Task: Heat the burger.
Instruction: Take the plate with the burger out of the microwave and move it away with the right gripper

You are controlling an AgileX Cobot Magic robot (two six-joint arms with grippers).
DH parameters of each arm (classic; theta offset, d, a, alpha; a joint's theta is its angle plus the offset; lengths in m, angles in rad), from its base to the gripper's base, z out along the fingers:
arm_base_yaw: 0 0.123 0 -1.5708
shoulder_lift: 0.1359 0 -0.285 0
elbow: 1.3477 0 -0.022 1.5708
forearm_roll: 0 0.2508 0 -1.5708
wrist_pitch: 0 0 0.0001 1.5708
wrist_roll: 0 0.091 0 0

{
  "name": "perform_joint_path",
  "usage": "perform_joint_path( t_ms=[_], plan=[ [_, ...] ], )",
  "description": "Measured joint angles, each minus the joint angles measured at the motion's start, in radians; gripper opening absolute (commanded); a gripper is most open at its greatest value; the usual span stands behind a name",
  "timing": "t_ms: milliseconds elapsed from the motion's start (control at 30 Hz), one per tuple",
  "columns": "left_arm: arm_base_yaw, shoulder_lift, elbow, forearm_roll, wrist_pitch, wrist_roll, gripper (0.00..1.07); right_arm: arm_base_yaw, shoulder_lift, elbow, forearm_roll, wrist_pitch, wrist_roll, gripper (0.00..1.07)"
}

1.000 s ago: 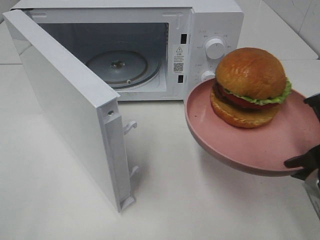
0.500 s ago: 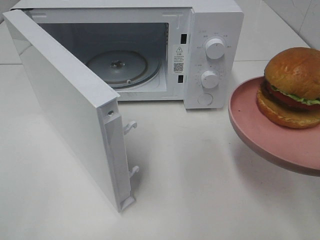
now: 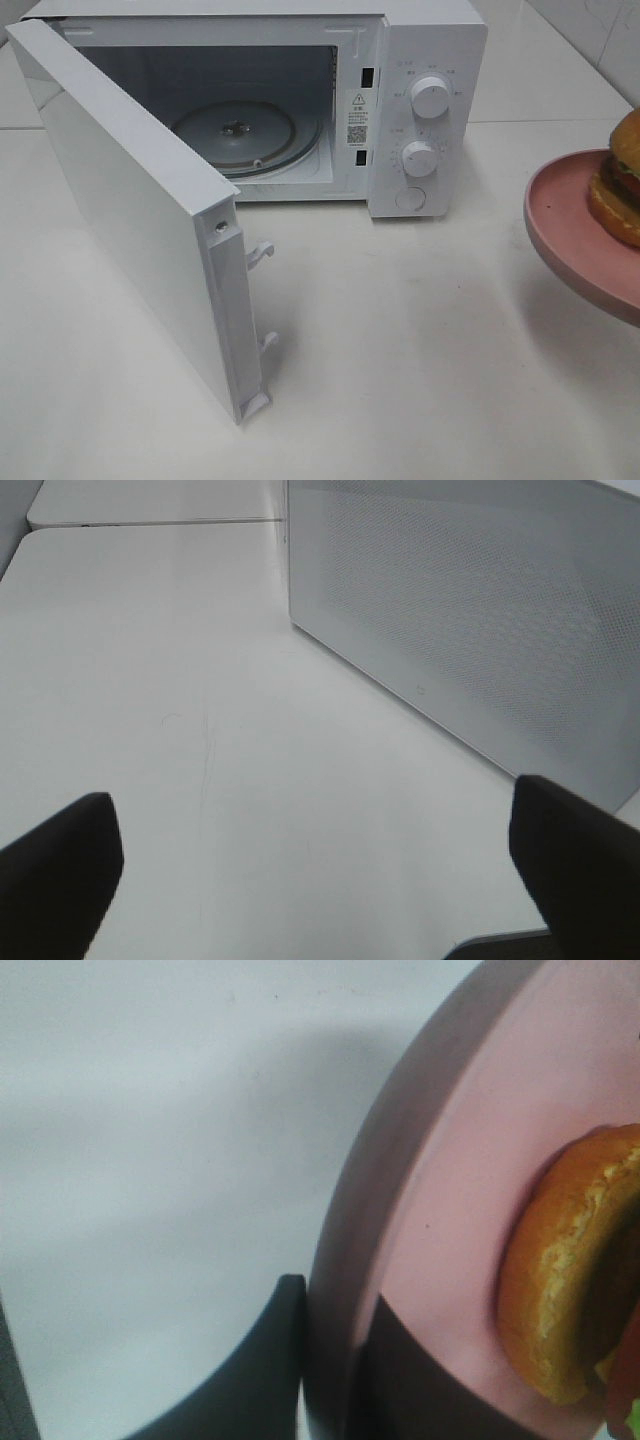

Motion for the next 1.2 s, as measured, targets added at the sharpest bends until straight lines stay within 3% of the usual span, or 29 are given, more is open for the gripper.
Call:
perform_joint_path(
  t_ms=[433,800,1200],
  plan=[
    [0.000,0.000,0.000,0.000,0.000,0.000,0.99,0.000,0.010,0.000,-0.080,0.115,0.342,0.00],
    [0.000,0.000,0.000,0.000,0.000,0.000,0.99,0.000,0.220,0.000,-0.147,0.152,0.855,0.00],
    [0.000,0.000,0.000,0.000,0.000,0.000,0.99,0.000,0.434,-0.045,-0.166,0.102,1.185,0.00]
  ],
)
